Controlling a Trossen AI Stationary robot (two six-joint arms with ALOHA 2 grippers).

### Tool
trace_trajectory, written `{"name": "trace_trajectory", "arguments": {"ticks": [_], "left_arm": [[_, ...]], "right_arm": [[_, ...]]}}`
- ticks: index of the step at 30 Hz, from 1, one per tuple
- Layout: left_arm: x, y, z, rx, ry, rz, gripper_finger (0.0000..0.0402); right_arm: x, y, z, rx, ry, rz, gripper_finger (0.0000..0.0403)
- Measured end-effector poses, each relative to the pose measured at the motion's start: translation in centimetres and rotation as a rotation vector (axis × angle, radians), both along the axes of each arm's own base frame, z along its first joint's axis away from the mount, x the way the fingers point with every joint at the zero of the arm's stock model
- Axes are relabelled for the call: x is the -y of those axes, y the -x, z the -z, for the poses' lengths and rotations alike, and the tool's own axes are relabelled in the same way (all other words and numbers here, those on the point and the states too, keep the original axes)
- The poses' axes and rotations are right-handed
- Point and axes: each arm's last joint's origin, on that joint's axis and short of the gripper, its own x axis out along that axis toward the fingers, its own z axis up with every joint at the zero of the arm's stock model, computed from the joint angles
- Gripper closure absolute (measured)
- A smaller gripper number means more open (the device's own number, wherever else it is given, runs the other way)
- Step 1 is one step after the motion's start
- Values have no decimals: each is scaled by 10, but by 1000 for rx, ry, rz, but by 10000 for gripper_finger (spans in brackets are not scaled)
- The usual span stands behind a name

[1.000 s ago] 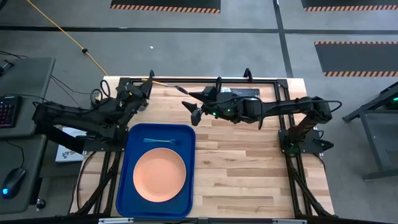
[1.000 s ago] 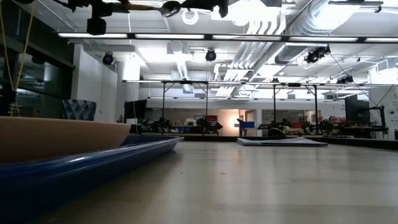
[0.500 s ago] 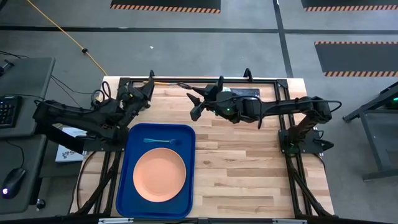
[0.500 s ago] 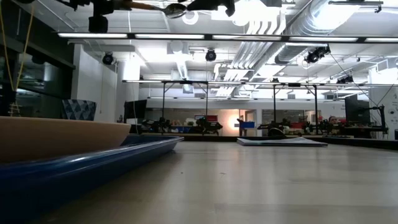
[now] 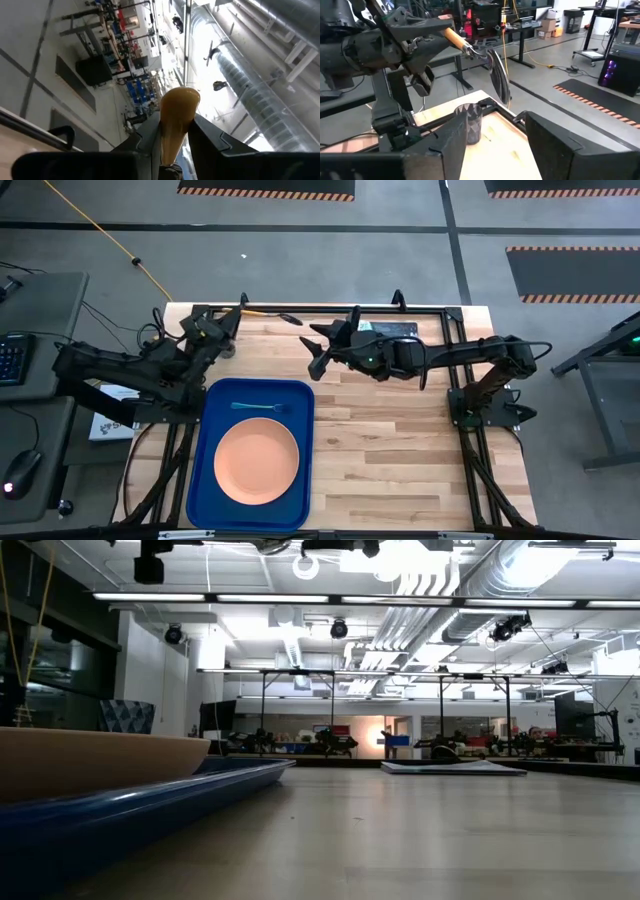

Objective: Pick and place plate/cup/fork/spoon on tray
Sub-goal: Put the yellow spoon on the blue tray to the left of the blue fork

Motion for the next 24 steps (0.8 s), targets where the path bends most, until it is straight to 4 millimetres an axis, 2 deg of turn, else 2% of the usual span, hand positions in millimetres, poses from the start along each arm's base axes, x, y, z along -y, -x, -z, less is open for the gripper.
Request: {"name": "trace_trajectory", "arguments": {"ticks": [7, 13, 19, 24], "left_arm": [[6, -20, 13, -8, 43, 61, 333], [6, -27, 18, -1, 70, 63, 332], [6, -27, 18, 5, 71, 65, 332], [6, -27, 17, 9, 74, 65, 332]], "right_arm": [[7, -1, -1, 7, -12, -50, 197], [8, 0, 2, -32, -1, -51, 216], [8, 0, 3, -40, -8, -50, 274], [13, 0, 3, -21, -48, -47, 355]]}}
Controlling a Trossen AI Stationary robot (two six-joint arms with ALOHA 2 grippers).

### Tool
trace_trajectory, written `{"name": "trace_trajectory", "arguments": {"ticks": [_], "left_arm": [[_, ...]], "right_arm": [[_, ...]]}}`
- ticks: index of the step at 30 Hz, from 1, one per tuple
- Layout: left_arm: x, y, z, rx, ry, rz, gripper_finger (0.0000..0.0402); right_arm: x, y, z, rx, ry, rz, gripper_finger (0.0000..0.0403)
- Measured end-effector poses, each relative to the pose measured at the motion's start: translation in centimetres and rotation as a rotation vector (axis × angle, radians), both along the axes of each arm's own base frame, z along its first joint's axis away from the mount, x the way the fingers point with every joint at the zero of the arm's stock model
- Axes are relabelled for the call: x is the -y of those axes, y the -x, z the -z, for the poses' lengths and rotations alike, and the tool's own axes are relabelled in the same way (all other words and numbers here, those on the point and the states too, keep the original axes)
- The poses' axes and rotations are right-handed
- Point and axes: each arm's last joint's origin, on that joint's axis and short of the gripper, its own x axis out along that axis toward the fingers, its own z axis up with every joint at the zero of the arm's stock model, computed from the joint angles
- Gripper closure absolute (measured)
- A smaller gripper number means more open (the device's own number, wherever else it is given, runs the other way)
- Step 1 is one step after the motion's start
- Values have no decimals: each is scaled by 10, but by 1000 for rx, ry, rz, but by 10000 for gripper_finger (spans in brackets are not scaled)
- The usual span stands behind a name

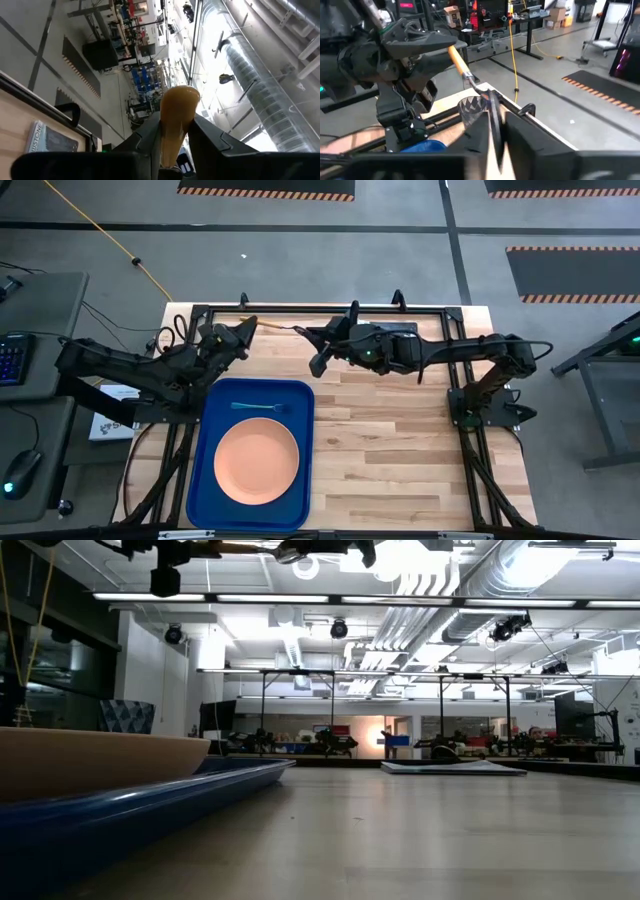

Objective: Pick and place plate/cup/fork/spoon on tray
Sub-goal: Put the yellow spoon on the blue tray to the left of the blue fork

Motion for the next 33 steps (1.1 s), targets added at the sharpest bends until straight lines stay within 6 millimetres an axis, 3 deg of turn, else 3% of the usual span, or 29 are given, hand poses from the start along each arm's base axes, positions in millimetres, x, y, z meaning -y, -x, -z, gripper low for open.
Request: {"name": "trace_trajectory", "arguments": {"ticks": [3, 11, 21, 27, 33], "left_arm": [[0, 0, 0, -1, 0, -2, 332], [1, -1, -1, -107, -119, 46, 318], [-2, 20, -14, -299, -430, 120, 255], [2, 26, -27, -556, -660, 305, 205], [10, 10, -39, -932, -961, 546, 175]], "right_arm": [[5, 0, 1, 5, -29, -2, 393], [8, 6, -3, -10, -38, -8, 399], [18, 69, -36, -151, -17, 61, 402], [22, 107, -43, -253, -145, -117, 402], [15, 104, -27, -374, -283, -312, 402]]}}
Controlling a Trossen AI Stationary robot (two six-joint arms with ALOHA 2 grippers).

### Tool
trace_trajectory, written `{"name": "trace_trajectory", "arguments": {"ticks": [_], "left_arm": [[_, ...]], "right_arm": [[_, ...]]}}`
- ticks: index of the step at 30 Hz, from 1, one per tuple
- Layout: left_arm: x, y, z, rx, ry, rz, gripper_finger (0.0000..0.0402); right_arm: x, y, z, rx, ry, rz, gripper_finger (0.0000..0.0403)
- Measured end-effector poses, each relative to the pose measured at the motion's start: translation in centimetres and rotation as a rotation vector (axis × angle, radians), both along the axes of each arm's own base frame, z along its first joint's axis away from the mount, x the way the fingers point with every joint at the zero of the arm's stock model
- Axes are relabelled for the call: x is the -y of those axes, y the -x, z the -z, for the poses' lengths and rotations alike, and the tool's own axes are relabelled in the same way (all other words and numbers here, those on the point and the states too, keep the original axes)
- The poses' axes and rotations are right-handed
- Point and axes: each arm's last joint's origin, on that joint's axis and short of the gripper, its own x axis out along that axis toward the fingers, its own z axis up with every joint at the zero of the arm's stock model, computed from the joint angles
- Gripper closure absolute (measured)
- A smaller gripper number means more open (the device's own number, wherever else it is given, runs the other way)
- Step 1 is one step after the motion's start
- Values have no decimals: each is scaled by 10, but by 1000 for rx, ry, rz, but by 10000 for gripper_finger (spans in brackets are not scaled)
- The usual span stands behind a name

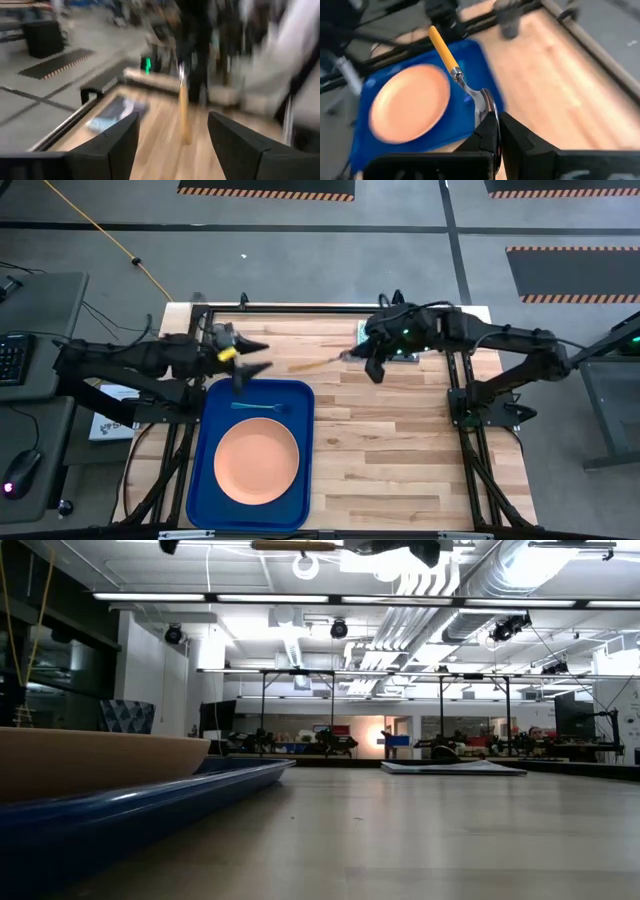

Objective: Pick and place plate/cup/fork/spoon on tray
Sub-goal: Put the yellow spoon on the blue tray to the left of the blue fork

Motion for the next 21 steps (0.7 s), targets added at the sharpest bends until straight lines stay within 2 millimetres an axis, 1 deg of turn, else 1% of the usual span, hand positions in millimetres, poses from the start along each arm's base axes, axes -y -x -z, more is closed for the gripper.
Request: {"name": "trace_trajectory", "arguments": {"ticks": [2, 5, 11, 15, 18, 21], "left_arm": [[4, -11, 2, -108, -101, 67, 172], [10, -26, 10, -215, -195, 135, 172], [14, -47, 27, -327, -324, 185, 172], [16, -58, 37, -376, -322, 192, 172], [18, -65, 46, -404, -278, 224, 172], [19, -72, 54, -438, -239, 221, 172]], "right_arm": [[-4, -8, 6, -14, -11, -26, 402], [-9, -20, 12, -10, -5, -53, 402], [-12, -35, 25, -44, -8, -54, 403], [-11, -47, 34, -54, -12, -40, 403], [-10, -55, 41, -58, -8, -22, 403], [-9, -63, 49, -74, -12, -19, 403]]}}
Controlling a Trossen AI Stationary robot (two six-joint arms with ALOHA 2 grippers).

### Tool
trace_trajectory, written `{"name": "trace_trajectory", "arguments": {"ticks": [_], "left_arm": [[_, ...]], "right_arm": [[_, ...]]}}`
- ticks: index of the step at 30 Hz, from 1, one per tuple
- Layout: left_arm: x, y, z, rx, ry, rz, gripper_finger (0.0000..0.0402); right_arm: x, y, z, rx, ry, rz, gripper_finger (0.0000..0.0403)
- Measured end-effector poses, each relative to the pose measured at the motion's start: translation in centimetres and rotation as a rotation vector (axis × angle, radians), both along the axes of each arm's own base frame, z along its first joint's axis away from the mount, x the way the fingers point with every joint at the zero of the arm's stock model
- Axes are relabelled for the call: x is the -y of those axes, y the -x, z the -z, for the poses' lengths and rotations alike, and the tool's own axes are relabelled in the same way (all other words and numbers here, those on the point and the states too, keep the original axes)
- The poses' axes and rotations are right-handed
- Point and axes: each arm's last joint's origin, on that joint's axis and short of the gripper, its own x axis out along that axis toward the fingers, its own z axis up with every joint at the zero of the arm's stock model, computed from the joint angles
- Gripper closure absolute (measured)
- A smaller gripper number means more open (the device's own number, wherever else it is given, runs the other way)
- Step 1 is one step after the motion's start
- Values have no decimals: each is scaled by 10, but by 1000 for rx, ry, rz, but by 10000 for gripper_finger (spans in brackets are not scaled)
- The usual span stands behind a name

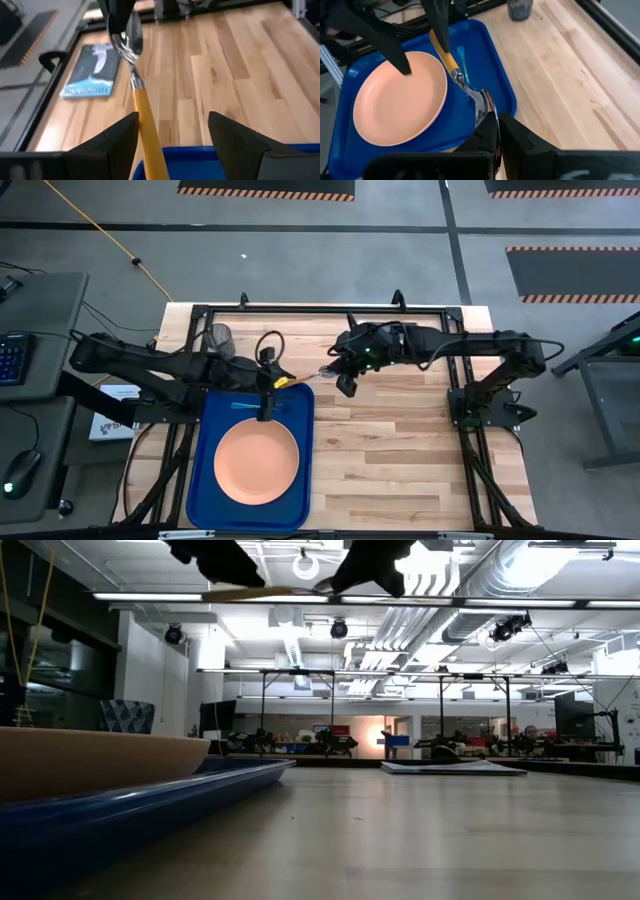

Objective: Pick and place plate/cup/fork/spoon on tray
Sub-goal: Put the yellow spoon on the blue tray to the left of the blue fork

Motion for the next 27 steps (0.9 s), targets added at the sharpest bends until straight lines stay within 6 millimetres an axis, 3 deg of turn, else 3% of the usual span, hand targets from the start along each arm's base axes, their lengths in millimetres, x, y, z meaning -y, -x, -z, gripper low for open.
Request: {"name": "trace_trajectory", "arguments": {"ticks": [5, 12, 17, 27], "left_arm": [[-1, -6, 11, -55, -12, -92, 172], [-5, -5, 10, -48, -125, -186, 172], [-5, -5, 11, -81, -253, -124, 172], [-4, -17, 28, -195, -386, -71, 172]], "right_arm": [[-5, -9, 8, -2, -3, 15, 403], [-4, -11, 12, 0, -97, 177, 403], [-4, -12, 12, 10, -208, 259, 403], [-4, -13, 14, 12, -247, 290, 403]]}}
